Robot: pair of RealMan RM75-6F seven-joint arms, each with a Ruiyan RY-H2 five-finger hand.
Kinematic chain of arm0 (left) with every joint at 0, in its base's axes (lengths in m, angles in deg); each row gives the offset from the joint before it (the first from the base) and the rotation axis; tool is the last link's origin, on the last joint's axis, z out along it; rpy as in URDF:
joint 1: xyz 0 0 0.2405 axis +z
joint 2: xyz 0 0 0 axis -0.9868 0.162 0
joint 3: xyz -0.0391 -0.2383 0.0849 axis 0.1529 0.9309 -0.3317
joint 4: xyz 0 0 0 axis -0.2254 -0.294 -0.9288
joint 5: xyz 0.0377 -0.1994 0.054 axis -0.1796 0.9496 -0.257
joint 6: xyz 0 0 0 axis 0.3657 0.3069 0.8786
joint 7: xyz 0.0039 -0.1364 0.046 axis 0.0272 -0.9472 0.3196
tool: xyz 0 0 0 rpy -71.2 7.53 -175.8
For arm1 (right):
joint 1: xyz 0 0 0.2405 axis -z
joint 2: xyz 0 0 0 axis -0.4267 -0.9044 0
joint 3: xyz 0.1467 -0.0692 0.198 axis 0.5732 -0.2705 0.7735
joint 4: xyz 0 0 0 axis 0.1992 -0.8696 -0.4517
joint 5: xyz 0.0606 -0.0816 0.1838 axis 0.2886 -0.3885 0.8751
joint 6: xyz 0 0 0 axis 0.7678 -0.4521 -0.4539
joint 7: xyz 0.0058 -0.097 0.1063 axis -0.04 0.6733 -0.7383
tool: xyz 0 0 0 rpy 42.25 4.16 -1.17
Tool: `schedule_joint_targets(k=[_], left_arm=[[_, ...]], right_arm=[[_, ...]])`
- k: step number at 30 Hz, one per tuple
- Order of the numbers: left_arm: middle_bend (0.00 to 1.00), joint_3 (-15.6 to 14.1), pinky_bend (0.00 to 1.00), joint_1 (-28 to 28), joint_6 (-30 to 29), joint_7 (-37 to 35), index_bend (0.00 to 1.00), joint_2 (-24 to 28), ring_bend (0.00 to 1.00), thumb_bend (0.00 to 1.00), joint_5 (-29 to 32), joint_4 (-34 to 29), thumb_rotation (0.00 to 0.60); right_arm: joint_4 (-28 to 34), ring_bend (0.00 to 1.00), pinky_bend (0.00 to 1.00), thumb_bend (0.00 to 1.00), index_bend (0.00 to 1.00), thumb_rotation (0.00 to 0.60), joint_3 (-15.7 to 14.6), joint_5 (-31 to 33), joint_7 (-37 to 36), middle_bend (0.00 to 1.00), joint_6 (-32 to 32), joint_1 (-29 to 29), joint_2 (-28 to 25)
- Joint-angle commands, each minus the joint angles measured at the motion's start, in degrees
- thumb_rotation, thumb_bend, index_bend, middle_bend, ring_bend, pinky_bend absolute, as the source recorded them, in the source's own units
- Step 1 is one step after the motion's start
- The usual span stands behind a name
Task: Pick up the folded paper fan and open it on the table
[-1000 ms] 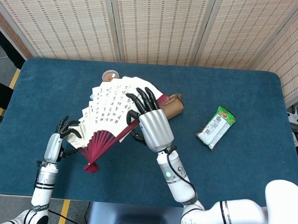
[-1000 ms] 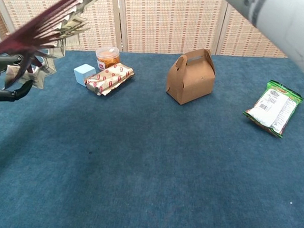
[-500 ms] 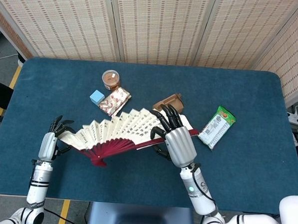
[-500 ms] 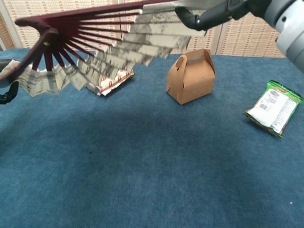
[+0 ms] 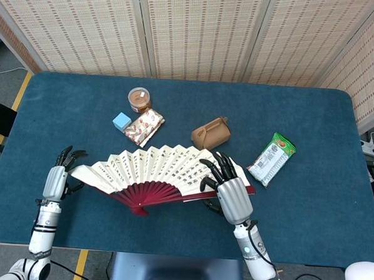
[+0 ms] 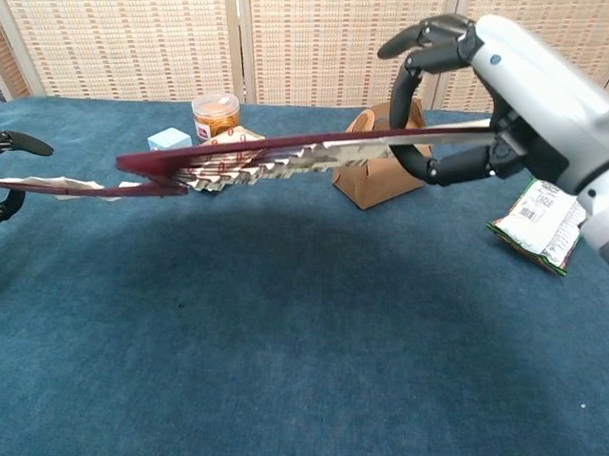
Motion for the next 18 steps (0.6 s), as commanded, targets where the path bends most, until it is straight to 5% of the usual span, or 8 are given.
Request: schedule_joint_targets(k=[1,6,10,18], left_arm=[[0.14,-0.3,0.01,-0.3,1.3,-0.1,0.14,-0.9,0.0,0.55,0.3,1.9,0.6],[0.06,-0.5,0.0,-0.8,5.6,-0.8,0.04,-1.6,0.0,0.53,1.6,4.7,0.6],[0.0,-6.3,0.0,-1.7,10.8,-7.1,0.0,3.0,0.0,0.46,-3.2,2.3,0.6],[0.0,-10.7,0.0,-2.4,15.5,-2.8,0.0,8.1,0.0,0.44,-5.8,3.9,0.6]], right_arm=[[-2.0,0.0,0.0,0.61,0.57,0.6,-1.8,-1.3,-0.7,0.16,0.5,1.2,0.2],[-1.6,0.0,0.0,0.51,0.02,0.6,-4.7,4.6,4.2,0.01,7.1,2.8,-1.9],[5.8,0.0,0.0,0.2,0.0,0.6,-6.8,10.6,11.3,0.0,15.7,1.6,-8.9],[13.7,0.0,0.0,0.07,0.0,0.6,-8.6,21.2,27.0,0.0,21.6,0.1,-19.7]])
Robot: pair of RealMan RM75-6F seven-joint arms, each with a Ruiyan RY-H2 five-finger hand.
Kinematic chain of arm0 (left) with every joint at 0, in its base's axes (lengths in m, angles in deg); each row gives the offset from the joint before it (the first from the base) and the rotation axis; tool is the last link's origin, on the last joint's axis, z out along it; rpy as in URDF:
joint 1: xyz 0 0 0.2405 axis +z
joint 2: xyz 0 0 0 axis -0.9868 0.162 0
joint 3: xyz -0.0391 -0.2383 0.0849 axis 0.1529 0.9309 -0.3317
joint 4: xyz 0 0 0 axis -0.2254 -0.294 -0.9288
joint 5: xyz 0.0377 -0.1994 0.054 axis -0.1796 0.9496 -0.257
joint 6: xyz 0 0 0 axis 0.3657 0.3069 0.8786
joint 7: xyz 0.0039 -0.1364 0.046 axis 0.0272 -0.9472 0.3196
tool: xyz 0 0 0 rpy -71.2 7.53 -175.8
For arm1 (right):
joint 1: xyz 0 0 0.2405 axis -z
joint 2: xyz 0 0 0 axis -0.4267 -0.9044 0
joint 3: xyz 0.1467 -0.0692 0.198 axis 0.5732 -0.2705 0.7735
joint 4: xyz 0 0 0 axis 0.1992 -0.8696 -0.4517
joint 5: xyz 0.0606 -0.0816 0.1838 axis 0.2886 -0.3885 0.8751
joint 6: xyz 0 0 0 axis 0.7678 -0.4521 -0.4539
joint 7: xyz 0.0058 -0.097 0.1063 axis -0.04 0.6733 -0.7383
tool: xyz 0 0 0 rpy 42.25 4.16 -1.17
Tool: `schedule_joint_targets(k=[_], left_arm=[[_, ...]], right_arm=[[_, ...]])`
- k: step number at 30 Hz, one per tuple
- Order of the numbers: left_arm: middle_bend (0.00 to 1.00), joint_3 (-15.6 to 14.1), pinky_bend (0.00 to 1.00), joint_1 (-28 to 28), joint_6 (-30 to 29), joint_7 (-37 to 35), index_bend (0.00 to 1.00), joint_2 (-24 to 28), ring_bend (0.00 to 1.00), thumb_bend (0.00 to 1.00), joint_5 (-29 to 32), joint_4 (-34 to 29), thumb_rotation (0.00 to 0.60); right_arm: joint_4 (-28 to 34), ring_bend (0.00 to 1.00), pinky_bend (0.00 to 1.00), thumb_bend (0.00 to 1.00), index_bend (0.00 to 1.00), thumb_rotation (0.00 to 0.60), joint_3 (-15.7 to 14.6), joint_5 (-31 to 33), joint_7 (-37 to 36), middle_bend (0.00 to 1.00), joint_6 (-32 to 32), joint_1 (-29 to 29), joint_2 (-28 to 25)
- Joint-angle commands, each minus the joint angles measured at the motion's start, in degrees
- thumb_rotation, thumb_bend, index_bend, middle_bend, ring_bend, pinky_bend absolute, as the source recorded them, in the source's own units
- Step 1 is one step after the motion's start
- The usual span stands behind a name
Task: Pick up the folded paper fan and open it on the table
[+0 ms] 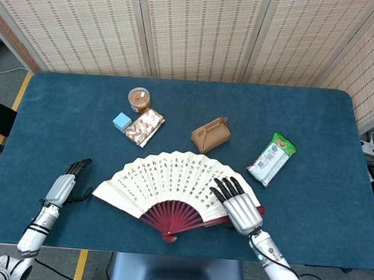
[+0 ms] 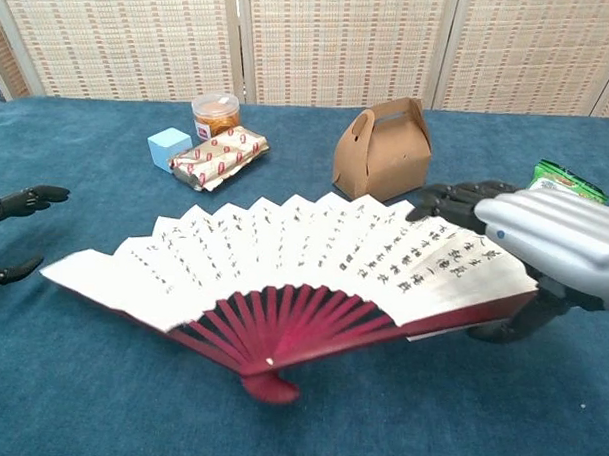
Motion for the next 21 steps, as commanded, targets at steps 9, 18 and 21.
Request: schedule_joint_targets(k=[9,18,21], left_arm=[[0.0,1.0,0.0,1.3,-1.0,7.3,0.0,12.4,0.0,0.44,2.2,-11.9,0.6],[0.0,-2.8,0.0,11.3,-28.0,15.5,0.0,30.3,0.0,0.45,-10.6,-36.1,0.6],[0.0,-2.4,0.0,14.3,-29.2,26.5,0.0,30.0,0.0,0.46,-8.3,-36.1,0.6]], right_arm=[[11.0,0.0,0.0,0.07,0.0,0.6,-1.8,8.8,9.0,0.0,0.7,0.7,-14.7],[0.4,0.0,0.0,0.06,0.0,0.6,-7.1,-16.3,-14.2,0.0,-29.1,21.6,-21.0],[-7.8,0.0,0.0,0.06,0.0,0.6,-6.1,-13.7,-18.6,0.0,-32.9,26.4,-19.6]])
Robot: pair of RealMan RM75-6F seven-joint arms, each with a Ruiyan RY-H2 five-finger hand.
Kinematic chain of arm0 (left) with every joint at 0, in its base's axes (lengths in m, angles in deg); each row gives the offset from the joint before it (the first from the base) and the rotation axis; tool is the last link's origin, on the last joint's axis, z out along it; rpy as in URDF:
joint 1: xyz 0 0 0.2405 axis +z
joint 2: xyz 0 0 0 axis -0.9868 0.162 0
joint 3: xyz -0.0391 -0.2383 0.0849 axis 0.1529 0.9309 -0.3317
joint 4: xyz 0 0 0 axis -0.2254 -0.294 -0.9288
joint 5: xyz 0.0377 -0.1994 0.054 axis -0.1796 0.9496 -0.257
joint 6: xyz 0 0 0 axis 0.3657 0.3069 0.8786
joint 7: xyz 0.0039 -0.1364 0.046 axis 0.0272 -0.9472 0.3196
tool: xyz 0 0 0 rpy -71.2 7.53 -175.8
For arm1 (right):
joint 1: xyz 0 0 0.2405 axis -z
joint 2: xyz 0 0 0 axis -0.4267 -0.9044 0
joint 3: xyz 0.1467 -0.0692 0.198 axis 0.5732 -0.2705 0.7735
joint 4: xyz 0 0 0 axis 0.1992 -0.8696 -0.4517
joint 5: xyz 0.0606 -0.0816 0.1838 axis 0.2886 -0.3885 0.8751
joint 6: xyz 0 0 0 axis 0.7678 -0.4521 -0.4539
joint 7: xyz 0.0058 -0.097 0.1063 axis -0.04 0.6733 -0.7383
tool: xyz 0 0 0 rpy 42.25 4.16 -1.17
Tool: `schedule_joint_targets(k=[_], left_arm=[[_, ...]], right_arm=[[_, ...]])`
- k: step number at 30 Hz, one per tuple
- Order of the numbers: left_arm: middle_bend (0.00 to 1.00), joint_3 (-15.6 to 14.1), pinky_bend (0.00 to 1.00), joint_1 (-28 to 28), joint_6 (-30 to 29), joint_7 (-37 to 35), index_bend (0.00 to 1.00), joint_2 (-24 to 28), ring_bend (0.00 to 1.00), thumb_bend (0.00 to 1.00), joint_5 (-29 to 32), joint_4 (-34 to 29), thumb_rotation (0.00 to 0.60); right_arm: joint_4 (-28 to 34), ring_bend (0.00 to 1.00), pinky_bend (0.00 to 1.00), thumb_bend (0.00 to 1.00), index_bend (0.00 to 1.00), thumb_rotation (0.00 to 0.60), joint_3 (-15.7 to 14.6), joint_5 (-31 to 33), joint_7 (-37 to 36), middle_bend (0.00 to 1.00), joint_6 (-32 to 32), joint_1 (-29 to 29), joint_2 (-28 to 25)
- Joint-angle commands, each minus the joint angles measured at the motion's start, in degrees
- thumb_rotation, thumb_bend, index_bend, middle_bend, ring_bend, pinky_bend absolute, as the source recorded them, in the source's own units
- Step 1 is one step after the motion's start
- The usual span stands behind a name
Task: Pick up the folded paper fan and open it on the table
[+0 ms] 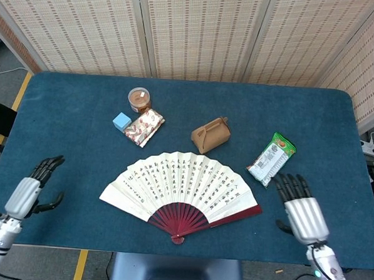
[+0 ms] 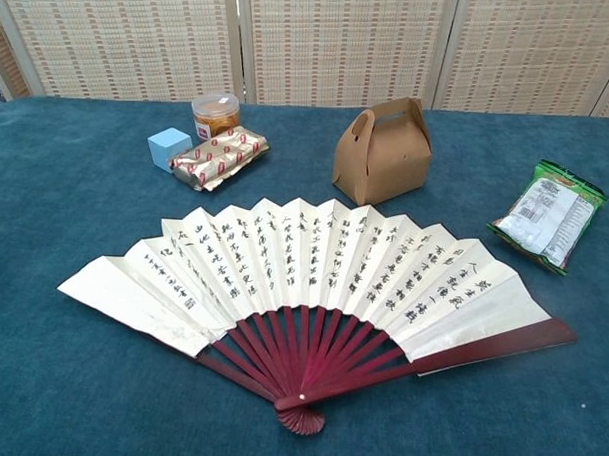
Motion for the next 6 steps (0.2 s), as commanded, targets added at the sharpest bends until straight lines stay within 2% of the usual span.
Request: schedule_joint_targets(k=[1,2,6], left_arm=[[0.0,-1.0,0.0,7.0,-5.8,18.5,0.0,5.2,0.0,0.46,-0.9,-4.8,0.6],[0.0,-1.5,0.0,7.0,-3.5,22.3,0.0,5.3,0.0,0.47,-0.2,-5.0,0.6],[0.0,-2.2,0.0,6.9,0.4,25.4,0.0,6.3,0.0,0.47,1.6,-7.4,0.6]], right_arm=[[-14.9,0.0,0.0,0.06,0.0,0.6,-0.9,-1.4,-12.5,0.0,-12.8,13.0,-0.9],[-16.4,0.0,0.0,0.06,0.0,0.6,-0.1,0.7,-15.2,0.0,-11.2,13.3,-0.8],[-17.2,0.0,0.0,0.07,0.0,0.6,1.8,2.8,-20.9,0.0,-7.4,13.1,-3.0]])
